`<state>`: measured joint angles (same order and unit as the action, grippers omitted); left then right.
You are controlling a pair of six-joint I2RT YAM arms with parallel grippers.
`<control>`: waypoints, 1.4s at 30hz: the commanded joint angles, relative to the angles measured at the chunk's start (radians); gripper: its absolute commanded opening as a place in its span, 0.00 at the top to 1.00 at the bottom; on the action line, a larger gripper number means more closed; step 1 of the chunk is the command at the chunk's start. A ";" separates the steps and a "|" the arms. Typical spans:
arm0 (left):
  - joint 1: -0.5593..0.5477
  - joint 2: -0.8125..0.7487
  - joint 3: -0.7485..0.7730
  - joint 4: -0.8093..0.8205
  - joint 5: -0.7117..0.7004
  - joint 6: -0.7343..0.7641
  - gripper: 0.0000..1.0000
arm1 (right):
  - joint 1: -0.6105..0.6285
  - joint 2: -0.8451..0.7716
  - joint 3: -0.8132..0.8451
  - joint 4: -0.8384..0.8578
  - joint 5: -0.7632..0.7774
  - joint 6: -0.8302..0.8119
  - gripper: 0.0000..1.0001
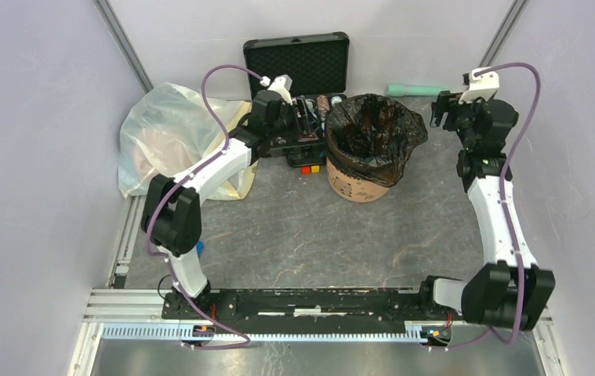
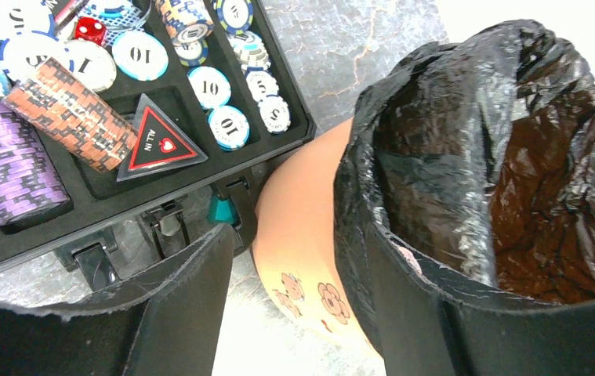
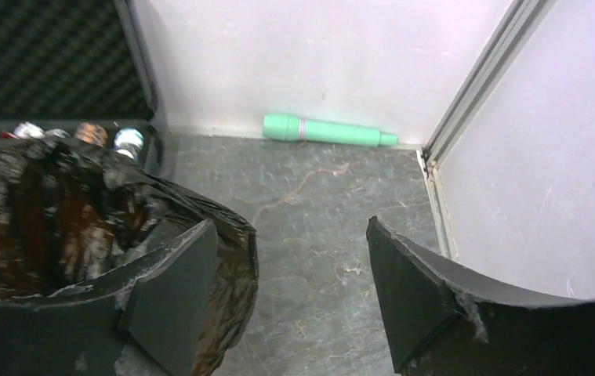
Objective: Put the trash bags into the trash bin
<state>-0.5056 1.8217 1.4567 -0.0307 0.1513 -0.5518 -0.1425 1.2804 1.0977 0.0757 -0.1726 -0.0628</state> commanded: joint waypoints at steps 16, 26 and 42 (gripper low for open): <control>-0.001 -0.245 -0.157 0.015 0.029 -0.042 0.31 | -0.012 -0.441 -0.308 -0.035 -0.075 0.756 0.29; -0.001 -0.278 -0.202 0.022 0.030 -0.039 0.31 | 0.012 -0.386 -0.253 -0.205 0.029 0.822 0.32; -0.001 -0.267 -0.200 0.026 0.064 -0.043 0.33 | 0.121 -0.375 -0.285 -0.189 0.131 0.793 0.58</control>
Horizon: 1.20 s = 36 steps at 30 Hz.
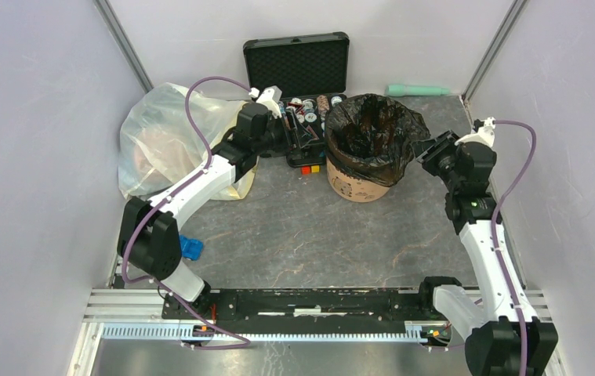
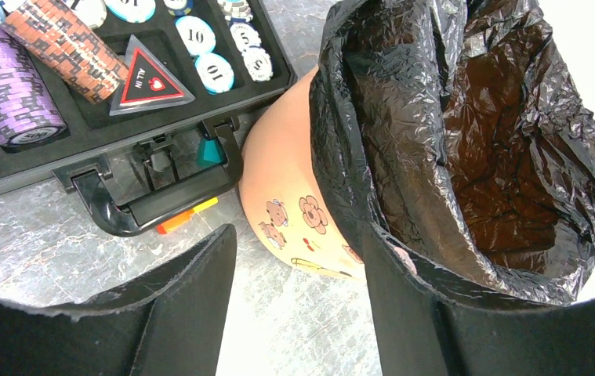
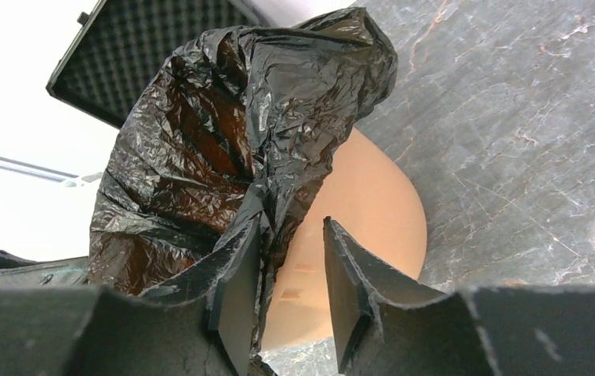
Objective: Put the trash bags into the trash bin
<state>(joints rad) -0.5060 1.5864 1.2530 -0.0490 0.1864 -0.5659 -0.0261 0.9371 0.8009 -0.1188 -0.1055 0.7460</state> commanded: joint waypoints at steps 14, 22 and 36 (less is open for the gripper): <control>-0.002 -0.011 0.000 0.072 0.050 -0.036 0.34 | 0.003 -0.063 -0.028 0.014 0.082 -0.058 0.83; -0.002 -0.010 0.008 0.072 0.054 -0.036 0.34 | 0.004 -0.056 -0.043 0.091 0.015 -0.050 0.61; -0.003 0.008 0.011 0.070 0.076 -0.032 0.37 | 0.003 -0.058 -0.161 0.071 0.154 -0.139 1.00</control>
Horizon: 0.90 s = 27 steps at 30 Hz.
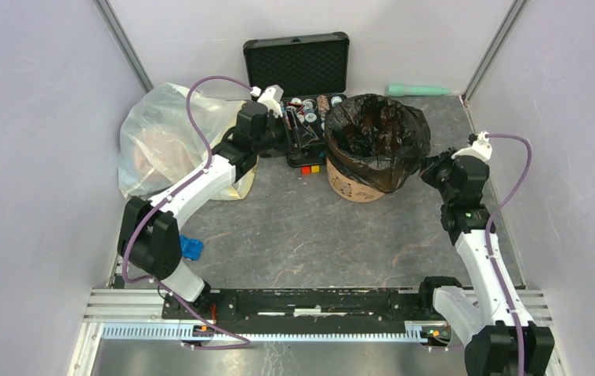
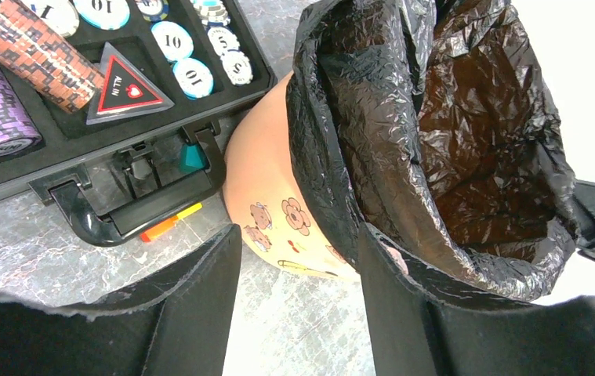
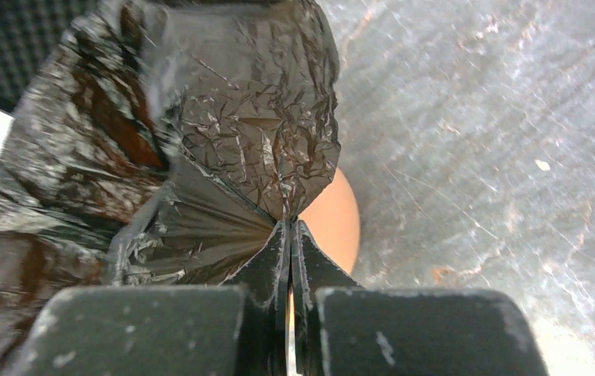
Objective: Put the trash bags into the trash bin
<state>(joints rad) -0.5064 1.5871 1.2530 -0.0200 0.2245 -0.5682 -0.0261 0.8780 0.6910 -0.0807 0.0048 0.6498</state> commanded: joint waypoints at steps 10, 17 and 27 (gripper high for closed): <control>-0.005 0.070 0.016 0.070 0.062 -0.045 0.41 | 0.004 0.092 -0.136 0.124 0.003 -0.040 1.00; -0.006 0.103 0.013 0.104 0.084 -0.070 0.42 | 0.003 0.082 -0.138 0.125 0.061 -0.065 0.93; -0.004 0.084 -0.095 0.346 0.102 -0.235 0.34 | 0.003 0.062 -0.137 0.114 0.085 -0.085 0.95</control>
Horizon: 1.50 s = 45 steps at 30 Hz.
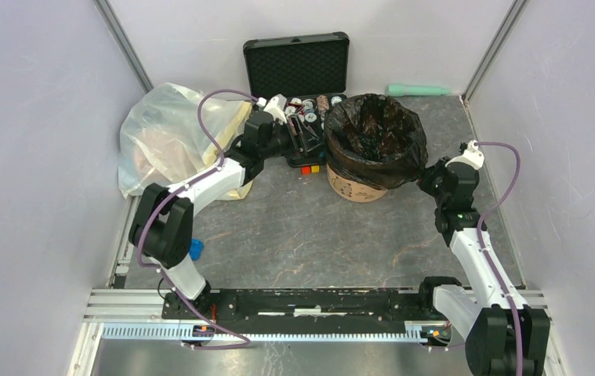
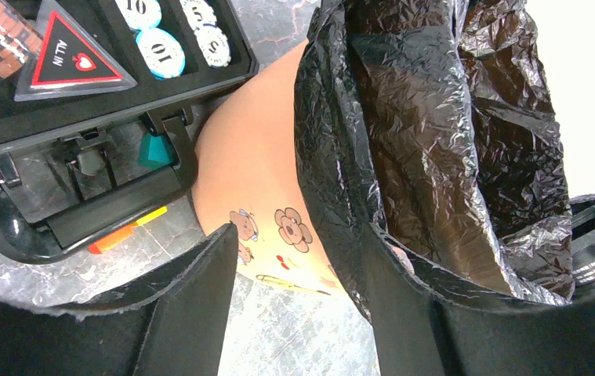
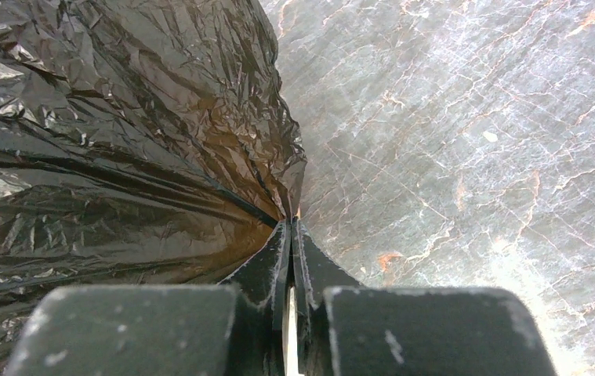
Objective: Put the trash bags into the trash bin
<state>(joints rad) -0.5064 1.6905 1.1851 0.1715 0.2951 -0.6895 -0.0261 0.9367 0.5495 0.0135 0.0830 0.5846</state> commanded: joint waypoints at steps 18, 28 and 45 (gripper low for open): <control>-0.006 0.060 0.027 0.193 0.068 -0.155 0.35 | 0.003 0.004 0.003 0.026 -0.014 -0.018 0.98; -0.005 0.133 0.023 0.149 0.046 -0.109 0.64 | 0.004 0.004 -0.006 0.028 -0.009 -0.020 0.99; -0.006 0.229 -0.013 0.198 0.076 -0.120 0.67 | 0.004 0.029 -0.027 0.056 -0.006 -0.017 0.96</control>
<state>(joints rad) -0.5064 1.9202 1.1847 0.3161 0.3470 -0.8188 -0.0261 0.9508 0.5400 0.0189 0.0753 0.5777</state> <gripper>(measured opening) 0.313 0.007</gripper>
